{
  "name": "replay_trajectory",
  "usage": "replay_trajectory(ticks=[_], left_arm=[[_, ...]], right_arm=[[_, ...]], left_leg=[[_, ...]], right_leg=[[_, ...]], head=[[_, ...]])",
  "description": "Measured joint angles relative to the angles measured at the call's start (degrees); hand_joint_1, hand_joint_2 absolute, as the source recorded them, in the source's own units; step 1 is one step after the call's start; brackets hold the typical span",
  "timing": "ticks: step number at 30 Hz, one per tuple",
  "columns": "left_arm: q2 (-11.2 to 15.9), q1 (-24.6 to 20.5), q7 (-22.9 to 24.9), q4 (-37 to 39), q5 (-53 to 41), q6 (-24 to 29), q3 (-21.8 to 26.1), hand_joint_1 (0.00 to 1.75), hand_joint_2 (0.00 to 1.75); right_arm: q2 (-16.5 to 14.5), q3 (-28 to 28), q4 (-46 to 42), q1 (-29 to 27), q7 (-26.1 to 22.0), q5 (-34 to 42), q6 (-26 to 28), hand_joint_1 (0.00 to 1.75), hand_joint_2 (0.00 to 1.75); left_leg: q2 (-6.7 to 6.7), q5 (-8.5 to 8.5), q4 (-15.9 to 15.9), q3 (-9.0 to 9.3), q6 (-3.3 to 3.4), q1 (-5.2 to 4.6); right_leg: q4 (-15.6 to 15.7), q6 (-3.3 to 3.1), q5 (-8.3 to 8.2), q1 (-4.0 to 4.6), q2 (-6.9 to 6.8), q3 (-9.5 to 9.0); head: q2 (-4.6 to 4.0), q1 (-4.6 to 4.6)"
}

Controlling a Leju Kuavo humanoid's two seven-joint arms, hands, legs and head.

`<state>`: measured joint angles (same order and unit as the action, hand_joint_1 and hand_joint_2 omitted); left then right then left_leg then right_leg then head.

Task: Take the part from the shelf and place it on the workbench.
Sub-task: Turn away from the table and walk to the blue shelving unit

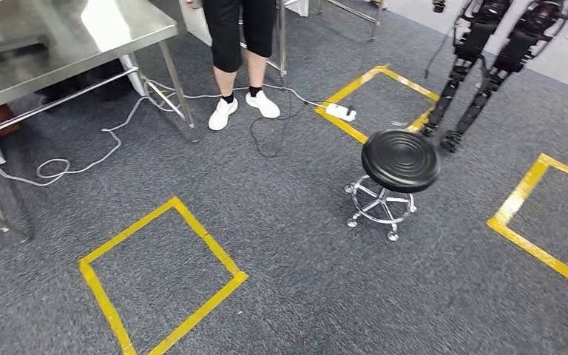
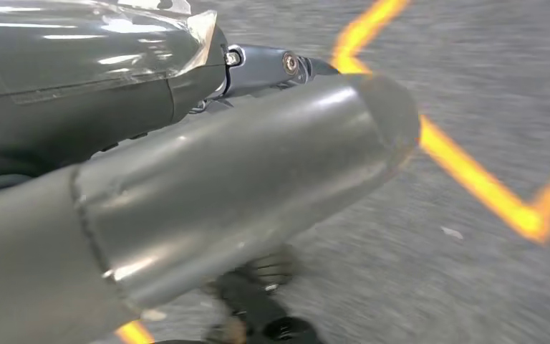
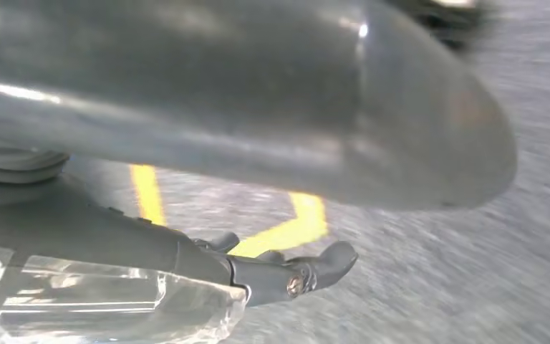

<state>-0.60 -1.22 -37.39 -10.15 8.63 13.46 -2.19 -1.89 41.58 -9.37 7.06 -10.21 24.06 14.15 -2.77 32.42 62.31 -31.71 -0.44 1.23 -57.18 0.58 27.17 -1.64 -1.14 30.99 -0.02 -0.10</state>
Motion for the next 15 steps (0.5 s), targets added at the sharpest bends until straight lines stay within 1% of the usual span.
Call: replay_trajectory(ticks=[1, 2, 3, 4, 5, 6, 7, 8, 9, 10, 11, 12, 13, 14, 15], left_arm=[[-0.1, 0.1, -1.2, -0.2, 0.2, 0.1, 0.3, 0.00, 0.00], [-0.1, 0.3, -1.9, -0.5, 0.3, 0.3, 0.5, 0.00, 0.00], [-0.1, 0.4, -2.2, -0.7, 0.3, 0.3, 0.8, 0.00, 0.00], [-0.1, 0.6, -2.4, -1.1, 0.2, 0.4, 1.0, 0.00, 0.00], [-0.2, 0.8, -2.5, -1.6, 0.0, 0.6, 1.2, 0.00, 0.00], [-0.2, 1.0, -2.5, -2.4, -0.3, 0.8, 1.3, 0.00, 0.00], [-0.2, 1.3, -2.6, -3.3, -0.8, 1.0, 1.3, 0.00, 0.00], [-0.2, 1.6, -2.6, -4.3, -1.5, 1.2, 1.3, 0.00, 0.00], [-0.2, 1.9, -2.7, -5.4, -2.3, 1.4, 1.3, 0.00, 0.00], [-0.3, 2.1, -2.7, -6.4, -3.0, 1.4, 1.4, 0.00, 0.00], [-0.4, 2.3, -2.7, -7.5, -3.6, 1.3, 1.4, 0.00, 0.00], [-0.5, 2.3, -2.7, -8.3, -4.0, 1.1, 1.5, 0.00, 0.00], [-0.7, 2.2, -2.8, -8.8, -4.4, 0.8, 1.6, 0.00, 0.00], [-0.8, 2.1, -2.8, -9.1, -4.7, 0.5, 1.8, 0.00, 0.00], [-0.9, 2.1, -2.8, -9.3, -5.0, 0.3, 2.0, 0.00, 0.00]], right_arm=[[0.0, -0.6, -0.1, 0.4, -1.7, 0.2, 0.2, 0.00, 0.00], [0.0, -1.1, -0.2, 0.7, -2.7, 0.3, 0.4, 0.00, 0.00], [0.0, -1.4, -0.2, 0.9, -3.3, 0.4, 0.5, 0.00, 0.00], [0.0, -1.8, -0.2, 1.0, -3.8, 0.5, 0.6, 0.00, 0.00], [0.1, -2.1, -0.3, 1.0, -4.3, 0.6, 0.7, 0.00, 0.00], [0.1, -2.4, -0.3, 1.0, -5.0, 0.8, 0.9, 0.00, 0.00], [0.1, -2.7, -0.3, 1.0, -5.7, 0.9, 1.0, 0.00, 0.00], [0.1, -3.0, -0.4, 1.3, -6.5, 1.0, 1.1, 0.00, 0.00], [0.1, -3.3, -0.5, 1.6, -7.3, 1.1, 1.2, 0.00, 0.00], [0.1, -3.5, -0.5, 1.9, -7.8, 1.2, 1.2, 0.00, 0.00], [0.2, -3.8, -0.6, 2.1, -8.1, 1.3, 1.3, 0.00, 0.00], [0.3, -4.1, -0.6, 2.2, -8.0, 1.5, 1.4, 0.00, 0.00], [0.5, -4.4, -0.6, 2.2, -7.6, 1.7, 1.5, 0.00, 0.00], [0.6, -4.7, -0.6, 2.1, -7.2, 1.9, 1.6, 0.00, 0.00], [0.8, -5.0, -0.7, 2.1, -6.9, 2.0, 1.8, 0.00, 0.00]], left_leg=[[1.43, 2.00, 3.5, -1.47, -0.06, 0.04], [2.16, 3.60, 7.0, -2.96, -0.09, 0.06], [2.51, 4.26, 9.4, -4.01, -0.13, 0.07], [2.65, 3.80, 10.0, -4.26, -0.15, 0.13], [2.79, 2.27, 8.5, -3.51, -0.16, 0.24], [3.24, 0.14, 5.2, -1.97, -0.16, 0.44], [4.49, -1.38, 1.9, -0.34, -0.16, 0.68], [5.86, -2.33, -1.1, 1.00, -0.10, 0.87], [6.94, -2.62, -2.8, 1.67, 0.02, 0.90], [7.50, -2.35, -3.3, 1.75, 0.26, 0.75], [7.11, -2.48, -3.6, 1.68, 0.63, 0.50], [6.35, -2.77, -3.7, 1.56, 1.15, 0.42], [5.65, -3.08, -3.9, 1.52, 1.69, 0.35], [4.88, -3.41, -4.2, 1.46, 2.21, 0.37], [4.01, -3.65, -4.4, 1.36, 2.60, 0.39]], right_leg=[[0.0, -0.35, -0.17, 0.20, 0.69, 0.20], [0.0, -0.60, -0.32, 0.34, 1.41, 0.36], [-0.1, -0.72, -0.42, 0.44, 2.17, 0.44], [-0.2, -0.72, -0.47, 0.49, 2.94, 0.49], [-0.3, -0.73, -0.52, 0.48, 3.71, 0.50], [-0.5, -0.69, -0.54, 0.44, 4.49, 0.52], [-0.7, -0.58, -0.58, 0.45, 5.22, 0.63], [-0.9, -0.34, -0.63, 0.57, 5.91, 0.91], [-1.1, 0.11, -0.80, 0.62, 6.58, 1.35], [-1.1, 0.67, -1.05, 0.64, 7.23, 1.83], [-1.0, 1.27, -1.34, 0.59, 7.89, 2.30], [-1.0, 1.78, -1.61, 0.59, 8.31, 2.73], [-1.4, 2.03, -1.47, 0.62, 7.64, 3.24], [-2.8, 2.04, -0.78, 0.72, 6.37, 4.12], [-5.3, 1.84, 0.53, 0.84, 4.77, 5.50]], head=[[0.00, -0.06], [0.00, -0.05], [0.00, -0.04], [0.00, -0.05], [0.00, -0.04], [0.00, -0.05], [0.00, -0.05], [0.01, -0.02], [0.01, 0.00], [0.01, 0.01], [0.01, 0.02], [0.01, 0.01], [0.01, 0.02], [0.00, 0.22], [0.01, 0.44]])
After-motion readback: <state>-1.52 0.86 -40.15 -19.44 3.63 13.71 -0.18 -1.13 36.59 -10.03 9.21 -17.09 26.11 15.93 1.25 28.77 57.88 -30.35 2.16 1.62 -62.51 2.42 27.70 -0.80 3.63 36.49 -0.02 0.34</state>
